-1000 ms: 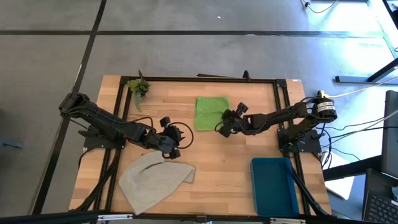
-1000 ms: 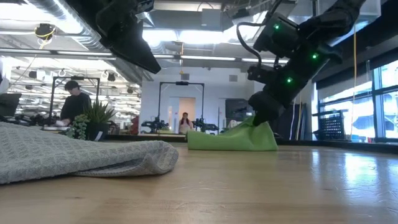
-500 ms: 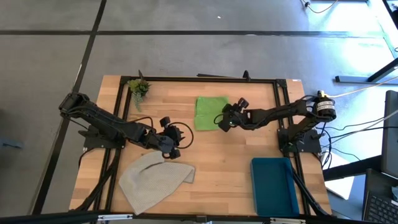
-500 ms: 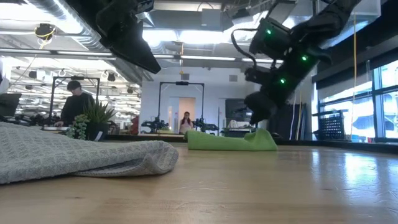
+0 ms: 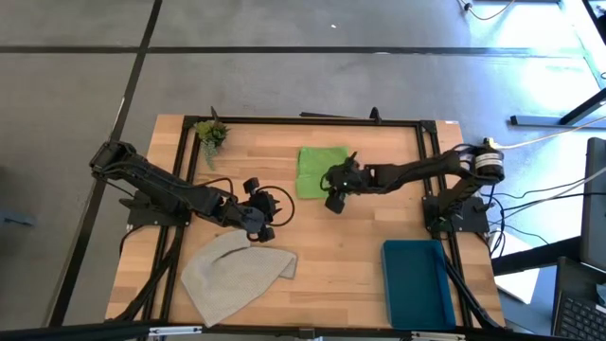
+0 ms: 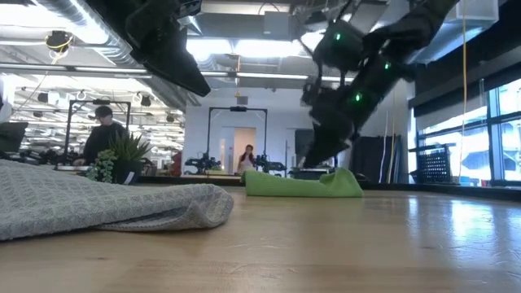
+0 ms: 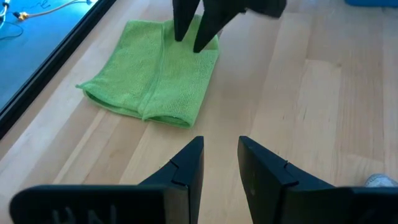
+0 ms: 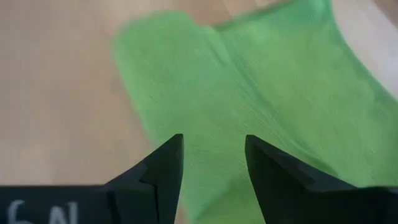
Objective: Roll microfiber towels into tight, uniform cylinder then place into a basket
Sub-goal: Roll the green microfiber cloth
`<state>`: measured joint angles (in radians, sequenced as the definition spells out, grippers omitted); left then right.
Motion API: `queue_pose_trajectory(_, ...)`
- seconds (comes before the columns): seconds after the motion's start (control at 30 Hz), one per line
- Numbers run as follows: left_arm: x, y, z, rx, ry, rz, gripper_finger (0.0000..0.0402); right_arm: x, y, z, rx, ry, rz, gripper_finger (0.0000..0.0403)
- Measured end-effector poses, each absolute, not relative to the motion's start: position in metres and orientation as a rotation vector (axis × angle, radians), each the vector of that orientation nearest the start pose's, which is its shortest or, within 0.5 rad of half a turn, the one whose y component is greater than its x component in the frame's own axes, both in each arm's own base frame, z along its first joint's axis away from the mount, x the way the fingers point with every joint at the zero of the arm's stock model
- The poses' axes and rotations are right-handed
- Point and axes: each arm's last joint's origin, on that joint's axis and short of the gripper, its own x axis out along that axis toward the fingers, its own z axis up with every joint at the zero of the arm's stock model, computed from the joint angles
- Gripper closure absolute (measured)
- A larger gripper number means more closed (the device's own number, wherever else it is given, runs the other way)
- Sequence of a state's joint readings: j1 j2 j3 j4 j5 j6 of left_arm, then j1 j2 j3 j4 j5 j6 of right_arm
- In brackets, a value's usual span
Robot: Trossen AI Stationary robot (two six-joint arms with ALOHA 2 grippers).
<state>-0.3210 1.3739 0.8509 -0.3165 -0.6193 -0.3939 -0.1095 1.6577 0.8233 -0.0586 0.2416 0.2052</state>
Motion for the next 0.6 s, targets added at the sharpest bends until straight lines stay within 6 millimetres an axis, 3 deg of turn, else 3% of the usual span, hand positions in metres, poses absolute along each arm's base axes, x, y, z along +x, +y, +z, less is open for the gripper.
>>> queue_pose_trajectory(0.23, 0.263, -0.070, 0.224, 0.011, 0.683, 0.418, 0.0310, 0.313, -0.042, 0.119, 0.128, 0.952, -0.445, 0.0229)
queue_pose_trajectory(0.4, 0.263, -0.070, 0.223, 0.011, 0.684, 0.417, 0.0310, 0.317, -0.039, 0.114, 0.249, 0.926, -0.422, 0.0229)
queue_pose_trajectory(0.6, 0.262, -0.070, 0.222, 0.005, 0.704, 0.393, 0.0310, 0.324, -0.015, 0.116, 0.398, 0.859, -0.358, 0.0229)
